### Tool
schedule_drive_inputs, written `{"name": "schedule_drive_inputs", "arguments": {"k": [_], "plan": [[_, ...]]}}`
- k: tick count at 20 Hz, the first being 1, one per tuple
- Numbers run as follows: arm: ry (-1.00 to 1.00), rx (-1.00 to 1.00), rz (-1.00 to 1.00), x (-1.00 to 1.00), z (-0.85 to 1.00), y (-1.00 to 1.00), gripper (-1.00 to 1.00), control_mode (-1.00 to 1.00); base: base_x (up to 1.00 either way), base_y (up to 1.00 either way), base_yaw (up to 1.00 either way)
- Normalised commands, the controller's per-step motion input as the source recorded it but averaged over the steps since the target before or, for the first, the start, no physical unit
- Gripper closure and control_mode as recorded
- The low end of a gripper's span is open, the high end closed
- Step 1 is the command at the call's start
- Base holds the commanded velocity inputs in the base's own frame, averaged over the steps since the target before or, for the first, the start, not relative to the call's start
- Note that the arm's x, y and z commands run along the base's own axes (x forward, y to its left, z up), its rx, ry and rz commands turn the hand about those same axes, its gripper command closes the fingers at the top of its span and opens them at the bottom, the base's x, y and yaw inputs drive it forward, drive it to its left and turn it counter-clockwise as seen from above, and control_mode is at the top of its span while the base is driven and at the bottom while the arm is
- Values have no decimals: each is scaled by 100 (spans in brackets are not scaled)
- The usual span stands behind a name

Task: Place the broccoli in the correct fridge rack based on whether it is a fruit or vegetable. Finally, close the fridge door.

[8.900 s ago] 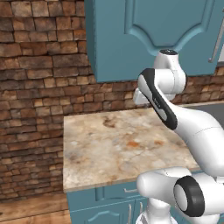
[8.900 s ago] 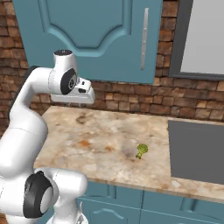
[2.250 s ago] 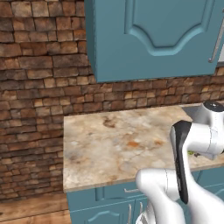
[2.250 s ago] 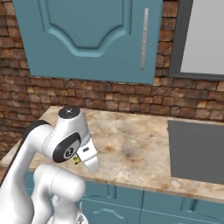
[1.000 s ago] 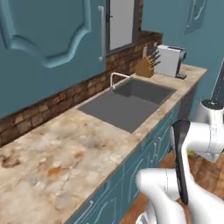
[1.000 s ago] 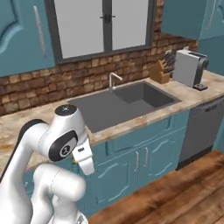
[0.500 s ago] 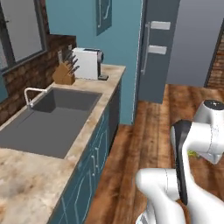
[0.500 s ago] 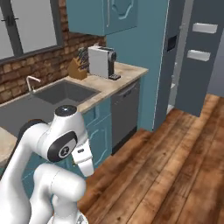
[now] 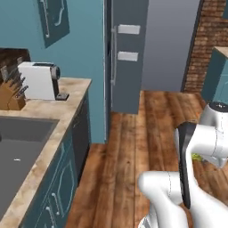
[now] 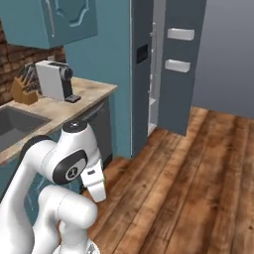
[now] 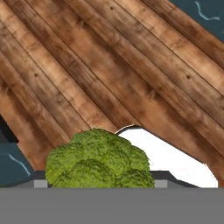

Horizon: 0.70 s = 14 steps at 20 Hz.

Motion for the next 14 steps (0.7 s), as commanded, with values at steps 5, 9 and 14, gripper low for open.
{"name": "schedule_drive_inputs", "arguments": {"k": [5,9,14], "plan": [[0,0,0,0,0,0,100,100,100,-95,-21],[0,0,0,0,0,0,100,100,100,-63,-13],[0,0,0,0,0,0,100,100,100,-59,0]]}}
